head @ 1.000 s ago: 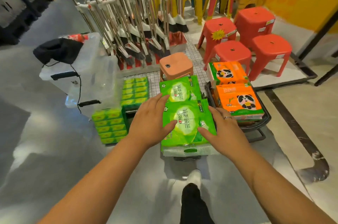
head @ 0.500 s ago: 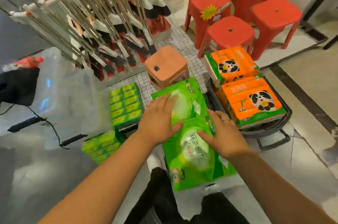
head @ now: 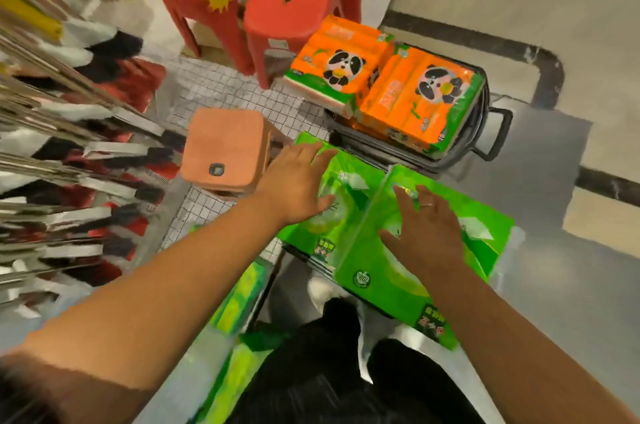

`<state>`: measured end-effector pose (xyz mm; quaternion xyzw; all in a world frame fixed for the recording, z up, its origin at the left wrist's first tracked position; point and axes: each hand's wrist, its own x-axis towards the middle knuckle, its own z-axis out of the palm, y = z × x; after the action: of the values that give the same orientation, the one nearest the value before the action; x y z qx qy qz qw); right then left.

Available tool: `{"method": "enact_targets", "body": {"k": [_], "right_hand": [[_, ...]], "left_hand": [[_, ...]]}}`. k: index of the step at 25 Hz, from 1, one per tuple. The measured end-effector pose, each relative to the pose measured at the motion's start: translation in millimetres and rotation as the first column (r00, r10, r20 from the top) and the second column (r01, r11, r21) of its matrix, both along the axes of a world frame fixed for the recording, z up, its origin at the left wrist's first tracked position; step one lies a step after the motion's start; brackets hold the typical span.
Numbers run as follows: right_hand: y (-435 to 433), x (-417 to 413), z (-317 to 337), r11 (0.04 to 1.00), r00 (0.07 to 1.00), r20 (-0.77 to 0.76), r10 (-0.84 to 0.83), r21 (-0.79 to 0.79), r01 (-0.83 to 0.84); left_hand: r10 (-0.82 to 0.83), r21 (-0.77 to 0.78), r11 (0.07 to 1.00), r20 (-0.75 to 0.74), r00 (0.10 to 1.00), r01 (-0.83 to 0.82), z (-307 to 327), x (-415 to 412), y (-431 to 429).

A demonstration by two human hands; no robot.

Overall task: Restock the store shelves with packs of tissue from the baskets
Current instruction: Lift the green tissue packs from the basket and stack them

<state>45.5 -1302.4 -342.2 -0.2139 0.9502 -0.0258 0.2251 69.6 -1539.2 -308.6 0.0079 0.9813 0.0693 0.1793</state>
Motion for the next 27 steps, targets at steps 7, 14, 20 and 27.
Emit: {"method": "enact_targets", "body": {"k": [7, 14, 20, 27], "right_hand": [[15.4, 93.7, -76.1, 0.959, 0.959, 0.039, -0.282, -0.024, 0.283], [17.1, 115.9, -172.8, 0.782, 0.771, 0.137, -0.622, 0.057, 0.620], [18.0, 117.8, -196.8, 0.747, 0.757, -0.012, -0.654, 0.148, 0.648], [54.2, 115.2, -195.9, 0.813, 0.820, -0.073, -0.568, 0.107, 0.573]], "left_hand": [[-0.262, -0.131, 0.953, 0.107, 0.959, 0.275, -78.9, -14.2, 17.3], [-0.478, -0.183, 0.835, 0.224, 0.849, 0.519, -194.3, -57.3, 2.9], [-0.518, -0.187, 0.800, 0.263, 0.814, 0.570, -258.9, -108.5, -19.6], [-0.315, -0.168, 0.880, 0.494, 0.810, 0.445, -295.9, -128.0, -46.0]]}}
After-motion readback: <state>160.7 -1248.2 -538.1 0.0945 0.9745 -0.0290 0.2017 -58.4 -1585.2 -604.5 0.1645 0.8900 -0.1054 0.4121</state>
